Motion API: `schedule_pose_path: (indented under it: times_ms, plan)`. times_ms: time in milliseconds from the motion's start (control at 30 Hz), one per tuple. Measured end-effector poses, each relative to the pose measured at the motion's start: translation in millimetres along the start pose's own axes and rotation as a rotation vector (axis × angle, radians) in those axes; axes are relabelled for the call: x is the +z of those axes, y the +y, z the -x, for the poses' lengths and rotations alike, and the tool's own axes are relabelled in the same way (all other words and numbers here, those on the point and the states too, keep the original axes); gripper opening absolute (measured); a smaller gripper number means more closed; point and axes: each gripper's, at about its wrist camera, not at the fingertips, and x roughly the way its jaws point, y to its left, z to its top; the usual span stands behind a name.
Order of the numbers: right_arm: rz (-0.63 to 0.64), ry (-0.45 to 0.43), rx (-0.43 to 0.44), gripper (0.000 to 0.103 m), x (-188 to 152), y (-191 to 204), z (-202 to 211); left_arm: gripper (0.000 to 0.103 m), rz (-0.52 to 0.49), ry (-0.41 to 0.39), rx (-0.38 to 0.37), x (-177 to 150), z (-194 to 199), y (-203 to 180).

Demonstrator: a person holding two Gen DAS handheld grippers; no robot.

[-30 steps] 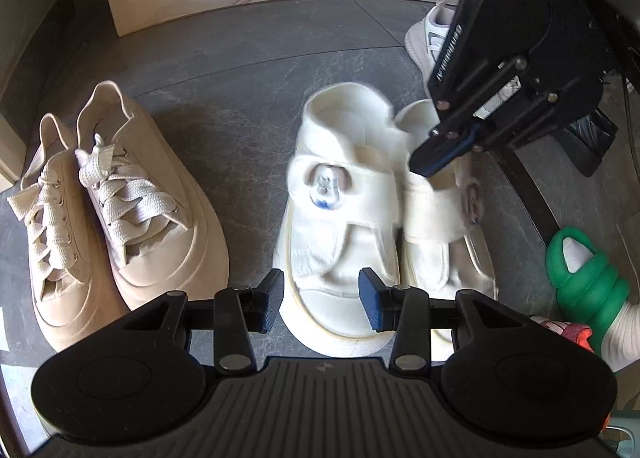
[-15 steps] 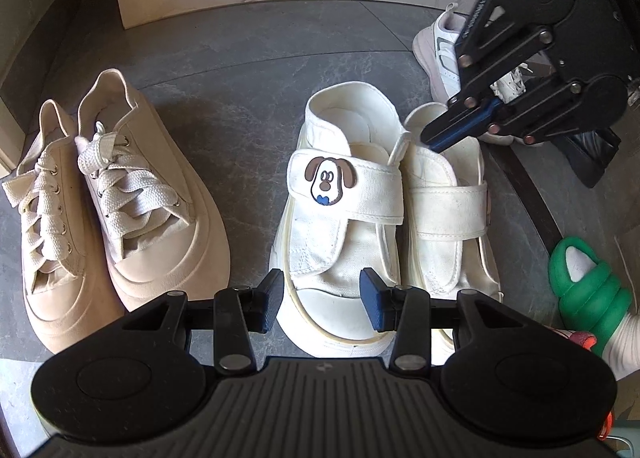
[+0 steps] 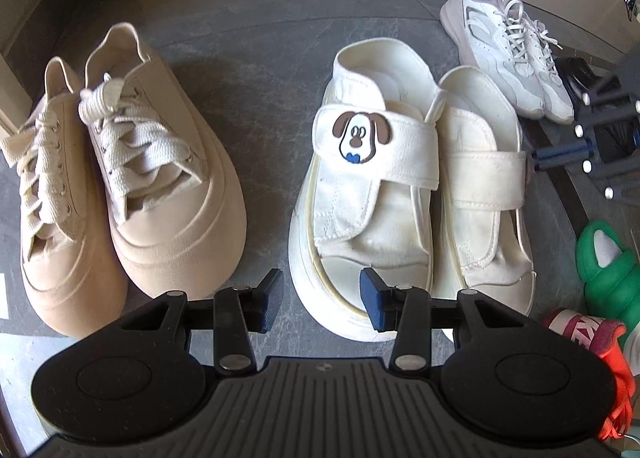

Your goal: Organize scattered shoes

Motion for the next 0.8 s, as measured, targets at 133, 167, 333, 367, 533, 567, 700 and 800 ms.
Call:
schedule_pose_path:
  times_ms: [133,167,333,367,533,567,700,800]
  plan:
    - [-0.094,0.047,-0.013,0.000,-12.8,7.9,-18.2,0.040,0.003,0.021,-0.009,-0.1,-4.7,0.4]
    - [-0.131,0.061,-0.028,0.000,-14.1,6.8,-23.7,0.040,0.008,0.023,-0.011,0.1,-4.8,1.1]
    - [-0.340,0.062,-0.089,0.000,-14.0,-7.0,-42.3,0.036,0.055,0.033,-0.046,-1.2,-5.5,7.9]
    - [-0.358,0.059,-0.086,0.000,-13.2,-8.1,-44.0,0.033,0.062,0.037,-0.057,-0.8,-6.0,8.5]
    - [-0.365,0.038,-0.082,0.003,-9.6,-8.6,-49.1,0.029,0.058,0.044,-0.074,-1.2,-7.1,6.3]
    - [-0.368,0.036,-0.085,0.003,-8.8,-9.7,-50.3,0.027,0.065,0.045,-0.083,-1.9,-7.4,6.3]
    - [-0.388,0.026,-0.103,0.003,-4.0,-17.9,-57.3,0.024,0.086,0.048,-0.107,-4.5,-8.0,5.1]
    - [-0.392,0.023,-0.121,0.003,3.0,-24.8,-64.2,0.024,0.092,0.050,-0.122,-6.2,-8.5,3.2]
